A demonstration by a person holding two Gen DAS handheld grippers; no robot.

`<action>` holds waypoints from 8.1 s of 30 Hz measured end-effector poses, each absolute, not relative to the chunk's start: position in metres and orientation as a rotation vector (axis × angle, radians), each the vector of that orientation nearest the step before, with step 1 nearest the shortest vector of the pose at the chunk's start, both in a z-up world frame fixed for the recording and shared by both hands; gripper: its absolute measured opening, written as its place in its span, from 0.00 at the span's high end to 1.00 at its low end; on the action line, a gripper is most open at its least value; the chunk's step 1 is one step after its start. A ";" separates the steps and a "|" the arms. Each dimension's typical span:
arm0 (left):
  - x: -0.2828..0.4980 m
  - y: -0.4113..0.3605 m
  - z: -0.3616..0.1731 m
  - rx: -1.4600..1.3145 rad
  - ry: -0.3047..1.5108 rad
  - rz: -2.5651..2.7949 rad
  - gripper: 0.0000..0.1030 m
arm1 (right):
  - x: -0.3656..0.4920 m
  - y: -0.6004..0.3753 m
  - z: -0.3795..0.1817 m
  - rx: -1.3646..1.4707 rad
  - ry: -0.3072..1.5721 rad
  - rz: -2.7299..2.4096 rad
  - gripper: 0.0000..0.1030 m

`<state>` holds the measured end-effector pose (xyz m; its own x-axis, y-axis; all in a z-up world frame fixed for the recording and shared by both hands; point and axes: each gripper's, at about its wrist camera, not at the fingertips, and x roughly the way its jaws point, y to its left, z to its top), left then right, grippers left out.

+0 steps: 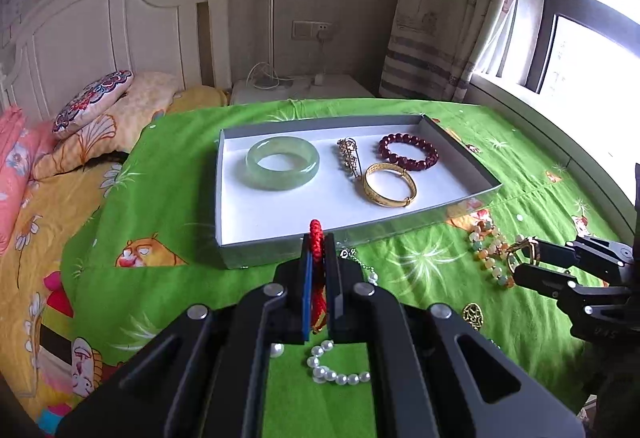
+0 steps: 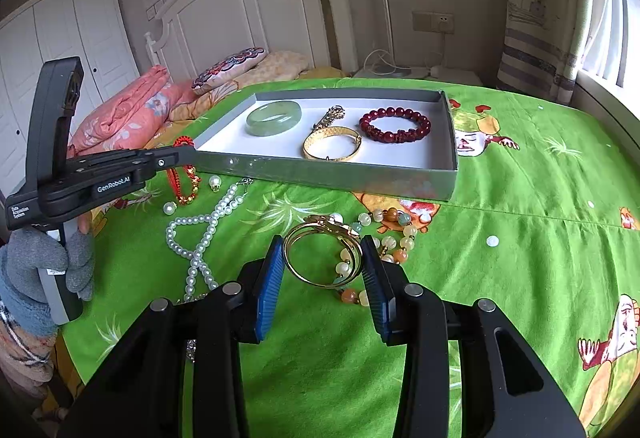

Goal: Organize jewelry
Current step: 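Grasp the red knotted cord bracelet with the left gripper while the right holds the ring, then carry the red cord and gold ring over the tray, lower them and open both grippers, then withdraw both open grippers from the tray, then close the right gripper on the silver flower brooch with the pearl, then grasp the pearl necklace with the left gripper while the right holds the brooch, then lift the pearl necklace and brooch and carry both over the tray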

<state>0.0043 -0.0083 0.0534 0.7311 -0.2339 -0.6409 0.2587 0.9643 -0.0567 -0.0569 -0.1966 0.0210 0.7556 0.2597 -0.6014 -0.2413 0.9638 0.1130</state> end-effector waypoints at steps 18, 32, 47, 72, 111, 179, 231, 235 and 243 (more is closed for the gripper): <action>-0.006 -0.025 0.079 0.073 0.665 -0.333 0.95 | -0.062 -0.194 0.025 0.004 0.635 0.275 0.63; 0.061 -0.042 0.088 0.123 0.706 -0.297 0.95 | 0.003 -0.198 0.058 -0.013 0.635 0.258 0.63; 0.128 -0.065 0.052 0.148 0.789 -0.210 0.86 | 0.082 -0.199 0.029 -0.002 0.772 0.170 0.62; -0.041 0.000 0.030 -0.018 0.823 -0.230 0.17 | -0.040 -0.244 0.028 0.159 0.682 0.217 0.47; -0.071 0.046 0.005 -0.233 0.835 -0.289 0.11 | -0.081 -0.112 -0.003 -0.209 0.842 0.518 0.52; -0.029 -0.044 0.063 0.007 0.724 -0.358 0.93 | -0.089 -0.230 0.011 0.041 0.673 0.242 0.70; 0.000 -0.027 0.227 0.115 0.417 -0.266 0.93 | -0.027 -0.191 0.083 -0.063 0.545 0.270 0.70; 0.013 -0.014 0.227 0.122 0.429 -0.231 0.93 | -0.007 -0.185 0.077 -0.070 0.566 0.263 0.70; 0.055 -0.012 0.209 0.159 0.497 -0.197 0.93 | 0.041 -0.173 0.064 -0.064 0.625 0.253 0.70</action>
<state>0.0547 -0.0118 0.2094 0.8610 -0.1481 -0.4865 0.2251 0.9688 0.1035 0.0408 -0.1727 0.0637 0.7809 0.2151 -0.5865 -0.2538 0.9671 0.0169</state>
